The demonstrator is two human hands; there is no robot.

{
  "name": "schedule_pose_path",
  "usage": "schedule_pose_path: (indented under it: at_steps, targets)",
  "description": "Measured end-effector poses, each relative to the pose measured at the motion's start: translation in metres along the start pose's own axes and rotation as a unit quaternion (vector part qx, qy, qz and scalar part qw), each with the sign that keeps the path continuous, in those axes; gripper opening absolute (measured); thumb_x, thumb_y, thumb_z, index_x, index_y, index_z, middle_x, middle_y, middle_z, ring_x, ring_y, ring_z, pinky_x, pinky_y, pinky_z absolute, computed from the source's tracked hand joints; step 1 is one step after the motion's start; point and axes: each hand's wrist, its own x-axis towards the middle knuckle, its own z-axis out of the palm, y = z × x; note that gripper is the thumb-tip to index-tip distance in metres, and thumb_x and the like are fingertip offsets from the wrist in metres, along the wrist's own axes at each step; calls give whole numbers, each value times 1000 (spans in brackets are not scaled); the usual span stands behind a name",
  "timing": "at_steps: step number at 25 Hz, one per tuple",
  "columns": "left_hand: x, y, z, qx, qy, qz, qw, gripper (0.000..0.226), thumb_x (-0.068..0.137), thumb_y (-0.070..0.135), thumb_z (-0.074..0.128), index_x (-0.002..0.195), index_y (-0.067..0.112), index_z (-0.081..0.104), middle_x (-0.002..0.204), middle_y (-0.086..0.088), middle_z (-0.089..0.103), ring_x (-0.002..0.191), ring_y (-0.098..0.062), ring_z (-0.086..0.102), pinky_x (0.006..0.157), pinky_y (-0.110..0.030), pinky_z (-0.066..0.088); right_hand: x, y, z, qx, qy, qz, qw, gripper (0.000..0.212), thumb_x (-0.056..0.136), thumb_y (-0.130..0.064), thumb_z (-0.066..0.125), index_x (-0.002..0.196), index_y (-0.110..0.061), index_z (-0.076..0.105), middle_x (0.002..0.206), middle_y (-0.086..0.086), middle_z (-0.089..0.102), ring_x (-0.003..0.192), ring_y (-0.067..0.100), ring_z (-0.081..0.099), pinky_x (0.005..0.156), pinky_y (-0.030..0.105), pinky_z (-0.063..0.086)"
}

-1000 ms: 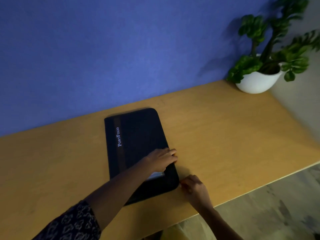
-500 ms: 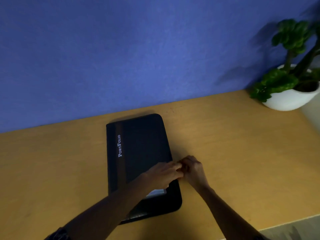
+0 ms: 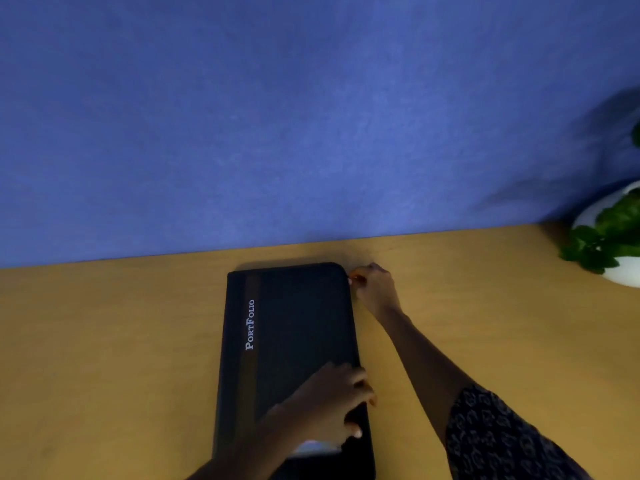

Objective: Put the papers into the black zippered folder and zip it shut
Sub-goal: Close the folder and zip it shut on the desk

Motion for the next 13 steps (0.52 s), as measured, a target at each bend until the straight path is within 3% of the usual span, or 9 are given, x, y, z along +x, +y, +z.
schedule_pose_path:
  at_steps: [2, 5, 8, 11, 13]
  targets:
    - [-2, -21, -18, -66, 114, -124, 984, 46, 82, 51, 56, 126, 40, 45, 132, 11, 44, 121, -11, 42, 103, -35, 32, 0, 1, 0, 50, -28, 61, 997, 18, 86, -21, 67, 101, -16, 75, 98, 6, 73, 88, 22, 67, 80, 30, 54]
    - [2, -67, -51, -48, 237, -269, 932, 48, 91, 40, 54, 137, 30, 43, 140, 5, 42, 128, -15, 39, 108, -37, 32, 4, -5, -8, 179, -55, 168, 968, 15, 82, -18, 72, 94, -11, 77, 83, 6, 75, 70, 14, 67, 64, 27, 58]
    - [15, -110, -80, -33, 228, -344, 910, 55, 97, 34, 50, 148, 22, 32, 151, -1, 33, 138, -23, 30, 111, -42, 27, 11, -19, -17, 294, -53, 266, 916, 8, 78, -13, 75, 85, -8, 74, 84, 13, 74, 71, 18, 67, 61, 26, 56]
    - [27, -139, -93, -74, 228, -379, 894, 55, 97, 33, 49, 148, 21, 32, 154, -1, 32, 140, -26, 30, 111, -45, 26, 17, -25, -17, 331, -61, 335, 880, 18, 80, -1, 69, 97, 3, 69, 96, 22, 72, 81, 27, 68, 77, 40, 59]
    - [31, -149, -96, -100, 215, -381, 894, 52, 96, 33, 52, 146, 23, 38, 152, -1, 35, 141, -25, 28, 113, -44, 21, 20, -30, -16, 335, -59, 366, 866, 21, 81, 3, 66, 101, 5, 66, 99, 24, 70, 87, 31, 68, 83, 41, 59]
